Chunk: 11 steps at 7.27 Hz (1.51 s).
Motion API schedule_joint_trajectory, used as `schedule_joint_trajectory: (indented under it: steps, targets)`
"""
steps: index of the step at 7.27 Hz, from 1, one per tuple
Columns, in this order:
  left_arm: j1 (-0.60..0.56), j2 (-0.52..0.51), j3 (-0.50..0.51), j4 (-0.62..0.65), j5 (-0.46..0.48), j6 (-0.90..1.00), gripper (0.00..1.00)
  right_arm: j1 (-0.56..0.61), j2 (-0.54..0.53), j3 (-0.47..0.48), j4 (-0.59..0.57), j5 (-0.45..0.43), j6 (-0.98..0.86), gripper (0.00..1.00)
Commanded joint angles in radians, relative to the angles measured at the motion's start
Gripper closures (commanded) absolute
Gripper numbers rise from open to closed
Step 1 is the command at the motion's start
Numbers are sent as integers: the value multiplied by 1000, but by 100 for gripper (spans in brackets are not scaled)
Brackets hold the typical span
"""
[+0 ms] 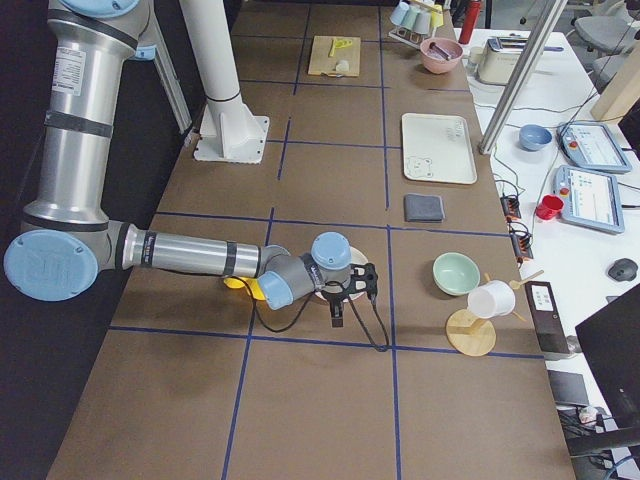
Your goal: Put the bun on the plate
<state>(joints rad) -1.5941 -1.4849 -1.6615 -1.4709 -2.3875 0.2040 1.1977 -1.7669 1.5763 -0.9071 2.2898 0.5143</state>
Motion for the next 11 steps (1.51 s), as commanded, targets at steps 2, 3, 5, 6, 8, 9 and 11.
schedule_joint_trajectory:
  steps: [2,3,5,6,8,9,11]
  targets:
    - [2,0,14,0,1,0,0,-73,12,-48,77,-10,42,5]
    - [2,0,14,0,1,0,0,-81,14,-48,79,-16,42,7]
    - [2,0,20,0,1,0,0,-113,14,-53,103,-38,41,23]
    - [2,0,26,-2,1,2,0,-113,14,-53,103,-35,44,52]
    - [3,-1,34,-2,1,2,0,-115,24,-53,103,-33,44,98]
    - [3,-1,34,-2,1,3,0,-115,27,-53,103,-33,44,100]
    - [3,-3,34,-3,1,2,0,-116,87,-45,103,-24,128,100]
